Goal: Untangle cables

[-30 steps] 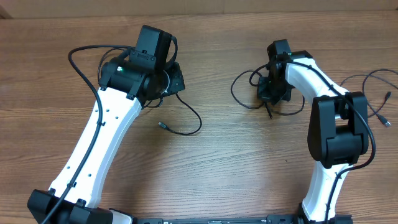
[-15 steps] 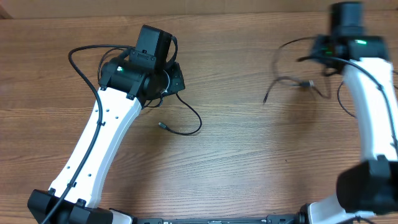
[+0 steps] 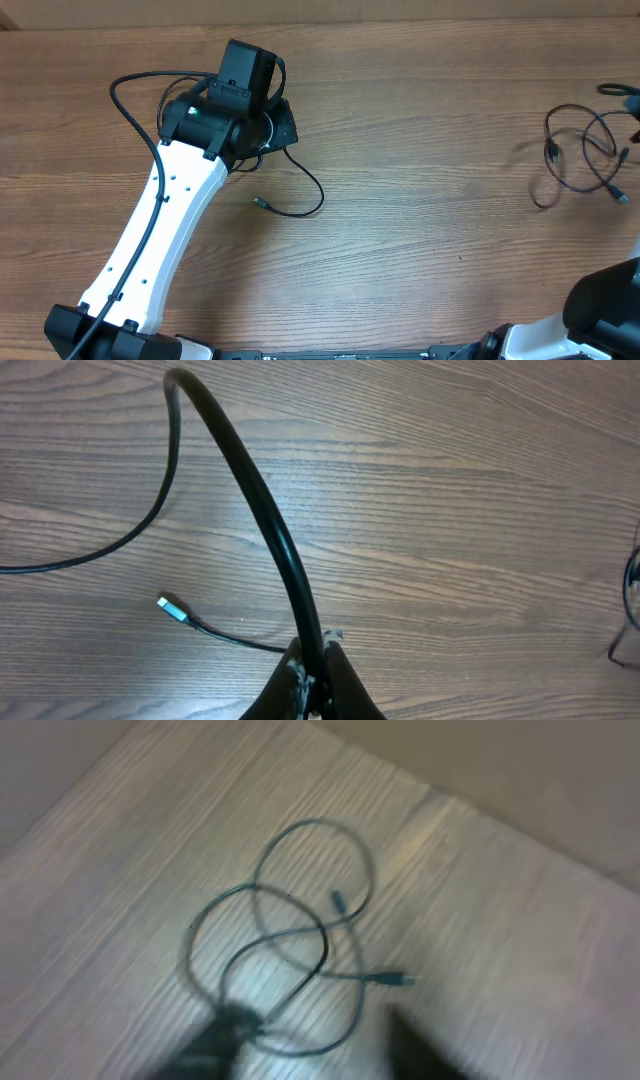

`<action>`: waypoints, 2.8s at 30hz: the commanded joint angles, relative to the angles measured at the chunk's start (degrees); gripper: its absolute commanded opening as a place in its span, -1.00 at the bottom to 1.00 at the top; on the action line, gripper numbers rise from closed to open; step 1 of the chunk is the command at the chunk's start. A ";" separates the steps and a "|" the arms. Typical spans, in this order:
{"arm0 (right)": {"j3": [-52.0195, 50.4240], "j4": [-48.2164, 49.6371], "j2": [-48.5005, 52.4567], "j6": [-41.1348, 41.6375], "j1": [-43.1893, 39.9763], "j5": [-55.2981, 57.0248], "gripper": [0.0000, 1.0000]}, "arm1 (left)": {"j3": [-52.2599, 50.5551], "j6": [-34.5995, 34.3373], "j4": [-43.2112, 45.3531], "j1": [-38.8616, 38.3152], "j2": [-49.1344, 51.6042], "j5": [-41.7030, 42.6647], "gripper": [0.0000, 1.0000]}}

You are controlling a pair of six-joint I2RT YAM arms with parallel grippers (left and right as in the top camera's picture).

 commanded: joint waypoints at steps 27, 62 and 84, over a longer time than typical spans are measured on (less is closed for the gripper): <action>0.33 -6.51 0.17 -15.67 18.73 -35.76 0.82 | 1.05 21.00 4.76 -8.72 -0.74 7.26 0.10; -8.00 7.41 13.25 40.85 55.63 -35.58 1.00 | 1.05 -3.72 -6.32 13.29 -0.74 -2.97 0.21; -8.31 15.80 22.69 58.42 58.88 -25.42 -0.47 | 1.05 -3.39 -8.26 13.27 -0.74 -1.64 0.18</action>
